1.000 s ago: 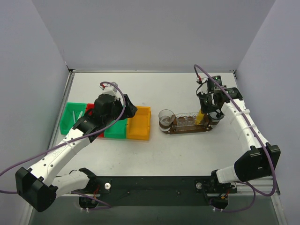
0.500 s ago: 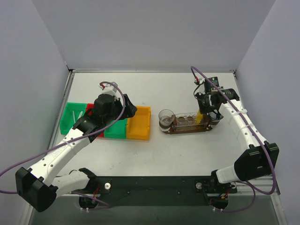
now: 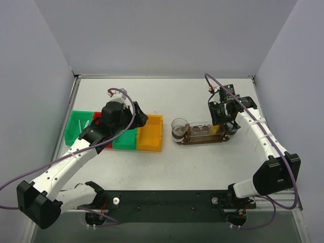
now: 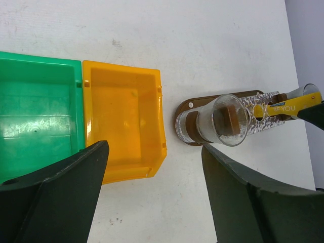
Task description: Prepare toiletry sets of a toothbrush and toothpaste on the tray
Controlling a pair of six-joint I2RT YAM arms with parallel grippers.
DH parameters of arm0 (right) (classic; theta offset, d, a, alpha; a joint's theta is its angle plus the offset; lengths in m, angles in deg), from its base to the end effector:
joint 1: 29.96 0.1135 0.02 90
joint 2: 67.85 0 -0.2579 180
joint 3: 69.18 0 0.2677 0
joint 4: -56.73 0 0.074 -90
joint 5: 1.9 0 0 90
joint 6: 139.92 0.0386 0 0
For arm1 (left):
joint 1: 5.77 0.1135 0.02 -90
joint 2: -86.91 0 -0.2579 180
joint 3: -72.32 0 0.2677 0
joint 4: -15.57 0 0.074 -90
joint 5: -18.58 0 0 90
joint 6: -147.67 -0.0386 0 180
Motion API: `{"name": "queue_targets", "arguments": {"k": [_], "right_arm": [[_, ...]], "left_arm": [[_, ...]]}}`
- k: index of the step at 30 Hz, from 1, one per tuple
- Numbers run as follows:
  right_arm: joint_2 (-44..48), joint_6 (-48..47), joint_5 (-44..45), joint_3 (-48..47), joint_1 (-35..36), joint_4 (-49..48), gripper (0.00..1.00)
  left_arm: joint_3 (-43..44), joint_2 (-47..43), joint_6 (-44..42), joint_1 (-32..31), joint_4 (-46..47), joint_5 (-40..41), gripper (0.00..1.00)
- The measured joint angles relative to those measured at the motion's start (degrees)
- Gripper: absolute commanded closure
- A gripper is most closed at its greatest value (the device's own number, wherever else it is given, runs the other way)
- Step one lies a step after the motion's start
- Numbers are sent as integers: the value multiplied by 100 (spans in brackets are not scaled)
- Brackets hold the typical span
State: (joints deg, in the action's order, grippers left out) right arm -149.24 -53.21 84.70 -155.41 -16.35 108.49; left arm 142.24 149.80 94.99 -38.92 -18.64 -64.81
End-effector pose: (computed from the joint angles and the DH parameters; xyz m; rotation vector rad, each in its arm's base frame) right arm 0.3153 0.0787 0.3089 -0.3794 2.3633 0.1557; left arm 0.2269 -0.1429 0.3245 -0.1507 2.0994 -0.6419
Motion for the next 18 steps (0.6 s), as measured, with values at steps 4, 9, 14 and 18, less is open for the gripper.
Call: {"name": "queue_targets", "arguments": {"k": [4, 9, 14, 18], "right_arm": [[2, 2, 0, -33, 0, 4, 60], [35, 17, -4, -192, 0, 22, 59], [160, 22, -22, -459, 0, 35, 58], [291, 24, -55, -699, 0, 42, 58]], "left_arm": [[0, 0, -7, 9, -4, 0, 16], [0, -2, -173, 63, -164, 92, 16], [-4, -175, -433, 339, -608, 256, 15], [-28, -581, -741, 1036, -992, 186, 15]]}}
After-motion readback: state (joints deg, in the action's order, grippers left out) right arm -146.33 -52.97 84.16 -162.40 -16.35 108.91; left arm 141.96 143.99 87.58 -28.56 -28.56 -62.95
